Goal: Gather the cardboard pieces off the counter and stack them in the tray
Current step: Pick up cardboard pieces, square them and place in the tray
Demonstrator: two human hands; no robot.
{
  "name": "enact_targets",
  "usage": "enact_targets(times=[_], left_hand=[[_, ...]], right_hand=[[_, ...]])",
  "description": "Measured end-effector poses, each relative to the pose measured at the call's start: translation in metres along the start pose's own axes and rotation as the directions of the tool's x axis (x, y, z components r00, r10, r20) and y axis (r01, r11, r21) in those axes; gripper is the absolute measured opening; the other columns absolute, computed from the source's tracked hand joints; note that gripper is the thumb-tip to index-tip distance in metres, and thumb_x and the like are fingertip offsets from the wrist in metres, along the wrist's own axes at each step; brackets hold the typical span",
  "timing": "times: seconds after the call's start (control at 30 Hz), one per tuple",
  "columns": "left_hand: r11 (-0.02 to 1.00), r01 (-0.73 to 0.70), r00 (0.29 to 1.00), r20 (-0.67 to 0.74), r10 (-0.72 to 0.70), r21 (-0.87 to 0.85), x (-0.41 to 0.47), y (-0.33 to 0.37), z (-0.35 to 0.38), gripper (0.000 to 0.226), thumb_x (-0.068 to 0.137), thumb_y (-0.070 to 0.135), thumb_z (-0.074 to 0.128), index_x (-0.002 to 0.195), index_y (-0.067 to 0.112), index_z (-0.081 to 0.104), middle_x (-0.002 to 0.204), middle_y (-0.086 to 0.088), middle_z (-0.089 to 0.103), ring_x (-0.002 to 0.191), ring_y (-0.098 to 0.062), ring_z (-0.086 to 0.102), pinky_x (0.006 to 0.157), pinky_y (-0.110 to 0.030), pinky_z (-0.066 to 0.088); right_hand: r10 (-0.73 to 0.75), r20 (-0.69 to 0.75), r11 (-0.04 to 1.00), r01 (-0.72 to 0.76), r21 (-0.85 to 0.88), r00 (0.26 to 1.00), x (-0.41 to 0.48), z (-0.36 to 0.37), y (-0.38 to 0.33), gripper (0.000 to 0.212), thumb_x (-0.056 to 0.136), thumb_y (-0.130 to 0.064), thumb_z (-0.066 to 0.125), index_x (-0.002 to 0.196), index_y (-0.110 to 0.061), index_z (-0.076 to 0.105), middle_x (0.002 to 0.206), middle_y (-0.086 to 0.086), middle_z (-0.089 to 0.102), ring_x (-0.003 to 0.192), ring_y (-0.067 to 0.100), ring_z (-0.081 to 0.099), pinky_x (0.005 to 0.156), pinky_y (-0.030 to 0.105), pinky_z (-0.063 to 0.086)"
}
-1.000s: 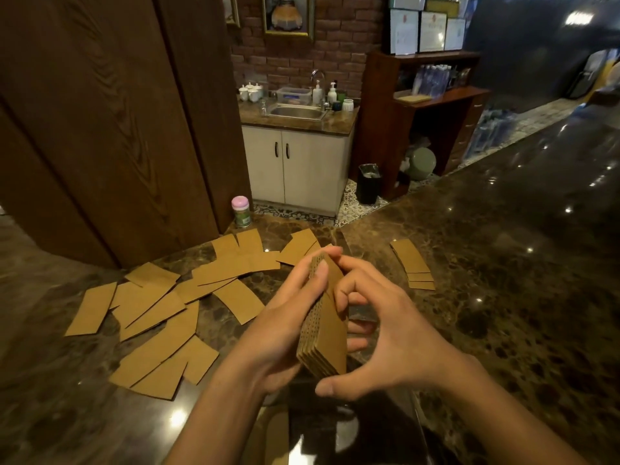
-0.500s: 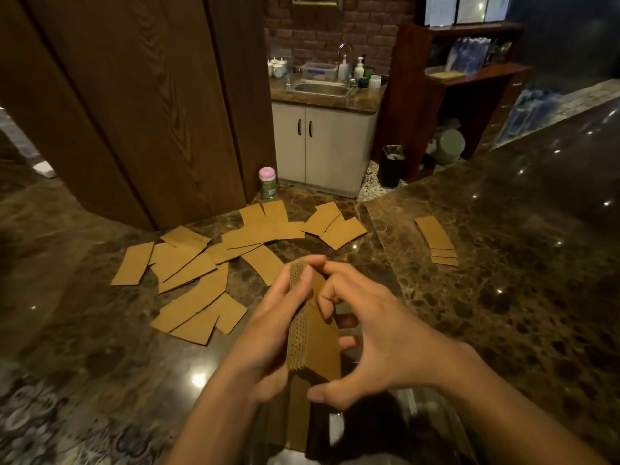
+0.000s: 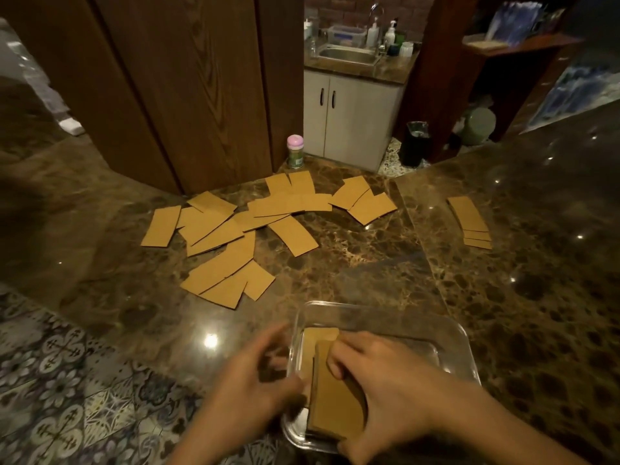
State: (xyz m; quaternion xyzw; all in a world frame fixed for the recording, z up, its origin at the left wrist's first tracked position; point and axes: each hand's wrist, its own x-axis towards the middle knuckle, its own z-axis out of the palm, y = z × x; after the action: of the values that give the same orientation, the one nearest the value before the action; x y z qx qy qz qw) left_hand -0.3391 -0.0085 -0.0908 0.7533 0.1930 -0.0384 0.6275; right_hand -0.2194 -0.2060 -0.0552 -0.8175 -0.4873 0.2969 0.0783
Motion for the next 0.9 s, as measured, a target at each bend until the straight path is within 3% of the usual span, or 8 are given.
enact_targets(times=[0.07,0.13,0.2,0.37,0.5,0.63,0.77,0.9], left_hand=[[1.0,0.019,0.998,0.061,-0.018,-0.014,-0.001,-0.011,0.008,0.065,0.087,0.002,0.075,0.13,0.046,0.054,0.119,0.017,0.072,0.108,0.002,0.068,0.082,-0.018,0.057],[0.999,0.024,0.999,0.037,-0.023,-0.028,0.002,-0.016,0.007,0.062,0.091,-0.003,0.068,0.132,0.042,0.057,0.118,0.024,0.072,0.11,-0.005,0.07,0.085,-0.019,0.056],[0.998,0.04,0.999,0.034,-0.039,-0.044,0.003,-0.02,0.004,0.06,0.093,-0.006,0.064,0.133,0.038,0.059,0.119,0.017,0.074,0.108,-0.011,0.072,0.086,-0.022,0.057],[0.998,0.04,0.999,0.014,-0.039,-0.05,0.003,-0.02,0.008,0.059,0.09,-0.008,0.065,0.129,0.035,0.062,0.119,0.011,0.075,0.108,-0.013,0.073,0.089,-0.026,0.058],[0.999,0.044,0.999,0.012,-0.043,-0.03,0.004,-0.021,0.009,0.057,0.09,-0.008,0.065,0.127,0.036,0.064,0.117,0.01,0.075,0.106,-0.011,0.073,0.09,-0.026,0.058],[0.999,0.04,0.999,0.018,-0.04,-0.022,0.004,-0.021,0.011,0.058,0.093,-0.004,0.063,0.132,0.039,0.061,0.124,0.012,0.072,0.112,-0.005,0.07,0.095,-0.029,0.057],[0.999,0.05,0.999,0.015,-0.05,-0.003,0.003,-0.021,0.011,0.061,0.092,-0.002,0.064,0.128,0.047,0.061,0.121,0.021,0.073,0.112,0.0,0.069,0.095,-0.026,0.056],[0.999,0.053,0.998,0.016,-0.054,0.004,0.002,-0.016,0.011,0.062,0.092,-0.004,0.063,0.126,0.048,0.061,0.116,0.029,0.072,0.11,0.002,0.069,0.09,-0.02,0.055]], right_hand=[[-0.002,-0.033,1.0,0.002,-0.02,0.999,0.012,0.008,-0.004,0.068,0.063,-0.07,0.082,0.103,-0.04,0.037,0.117,-0.012,0.046,0.107,0.013,0.045,0.095,0.037,0.047],[-0.004,-0.074,0.999,0.001,-0.033,0.997,0.018,0.007,-0.004,0.07,0.06,-0.071,0.082,0.102,-0.039,0.037,0.116,-0.012,0.047,0.107,0.013,0.044,0.093,0.038,0.048],[0.022,-0.08,0.998,-0.027,-0.059,0.997,0.021,0.005,0.0,0.074,0.058,-0.071,0.082,0.105,-0.037,0.037,0.118,-0.011,0.045,0.109,0.013,0.042,0.094,0.037,0.048],[0.081,-0.112,0.977,-0.101,-0.189,0.99,0.033,0.02,0.005,0.097,0.06,-0.07,0.08,0.134,-0.026,0.036,0.148,0.004,0.034,0.135,0.024,0.031,0.113,0.04,0.04],[0.107,-0.116,0.96,-0.133,-0.248,0.987,0.048,0.041,0.002,0.106,0.062,-0.063,0.083,0.142,-0.012,0.036,0.16,0.019,0.024,0.147,0.038,0.023,0.121,0.046,0.033],[0.093,-0.15,0.962,-0.127,-0.24,0.984,0.049,0.047,0.007,0.1,0.058,-0.066,0.082,0.134,-0.018,0.04,0.15,0.012,0.035,0.136,0.033,0.034,0.113,0.045,0.041],[0.079,-0.2,0.957,-0.13,-0.258,0.977,0.045,0.057,0.002,0.082,0.062,-0.068,0.064,0.129,-0.024,0.044,0.166,0.021,0.031,0.15,0.042,0.036,0.119,0.051,0.039],[0.158,-0.213,0.964,-0.198,-0.179,0.964,0.043,0.055,-0.003,0.072,0.075,-0.055,0.069,0.133,-0.027,0.038,0.168,0.018,0.016,0.14,0.043,0.038,0.102,0.049,0.051]])
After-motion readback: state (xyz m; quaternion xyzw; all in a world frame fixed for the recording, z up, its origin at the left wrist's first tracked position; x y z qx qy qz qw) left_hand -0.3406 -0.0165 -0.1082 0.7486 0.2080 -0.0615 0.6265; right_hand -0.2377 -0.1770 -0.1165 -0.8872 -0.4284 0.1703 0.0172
